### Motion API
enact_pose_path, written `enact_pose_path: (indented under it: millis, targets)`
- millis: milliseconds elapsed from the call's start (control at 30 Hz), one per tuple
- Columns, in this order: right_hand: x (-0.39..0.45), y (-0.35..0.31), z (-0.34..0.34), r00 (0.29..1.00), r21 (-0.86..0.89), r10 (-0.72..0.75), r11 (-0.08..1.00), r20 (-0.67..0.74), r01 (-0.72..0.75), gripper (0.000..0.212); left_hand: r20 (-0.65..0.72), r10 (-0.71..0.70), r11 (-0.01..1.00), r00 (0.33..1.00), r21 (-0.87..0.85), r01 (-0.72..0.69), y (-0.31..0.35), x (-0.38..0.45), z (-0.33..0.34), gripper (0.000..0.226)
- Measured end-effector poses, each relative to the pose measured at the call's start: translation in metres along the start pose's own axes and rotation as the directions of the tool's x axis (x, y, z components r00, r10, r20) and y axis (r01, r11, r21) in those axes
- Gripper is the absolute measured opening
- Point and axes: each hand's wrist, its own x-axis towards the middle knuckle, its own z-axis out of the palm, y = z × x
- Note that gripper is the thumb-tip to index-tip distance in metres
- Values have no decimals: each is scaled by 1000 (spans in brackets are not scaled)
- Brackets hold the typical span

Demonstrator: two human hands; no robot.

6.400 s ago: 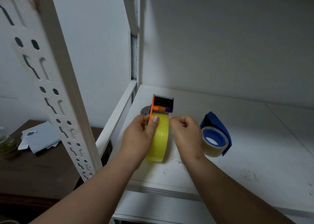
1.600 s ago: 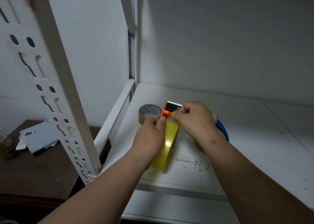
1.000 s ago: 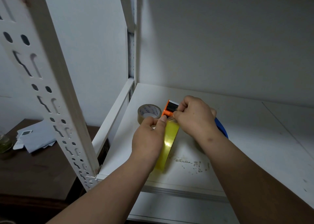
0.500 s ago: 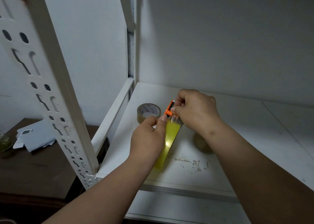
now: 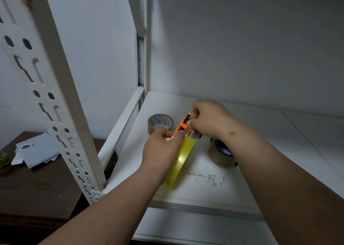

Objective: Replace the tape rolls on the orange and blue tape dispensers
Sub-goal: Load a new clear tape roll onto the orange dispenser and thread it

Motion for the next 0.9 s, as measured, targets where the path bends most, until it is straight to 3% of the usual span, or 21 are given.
enact_pose_path:
  millis: [167,300,400,567,667,900]
  targets:
    - [-2,1,0,999,-12,28,1000,-25,-28,21,65,1,997,998,78,-6,7,6,-4,39]
    - [-5,3,2,992,-86,17,996,-122,-27,18,176,26,939,984,332,-84,15,17,-10,37]
    - [-5,0,2,991,-112,10,993,-132,-25,21,246,21,893,969,432,-128,21,20,-11,33]
    - [-3,0,0,997,-42,19,999,-76,-22,22,251,25,941,968,320,-107,18,13,-5,16]
    - [-4,1,-3,999,0,-3,1000,-48,3,18,239,8,967,971,244,-68,15,9,-3,24]
    - [0,1,-1,997,-81,-53,996,-50,49,20,205,-57,981,977,194,16,22,11,-4,31]
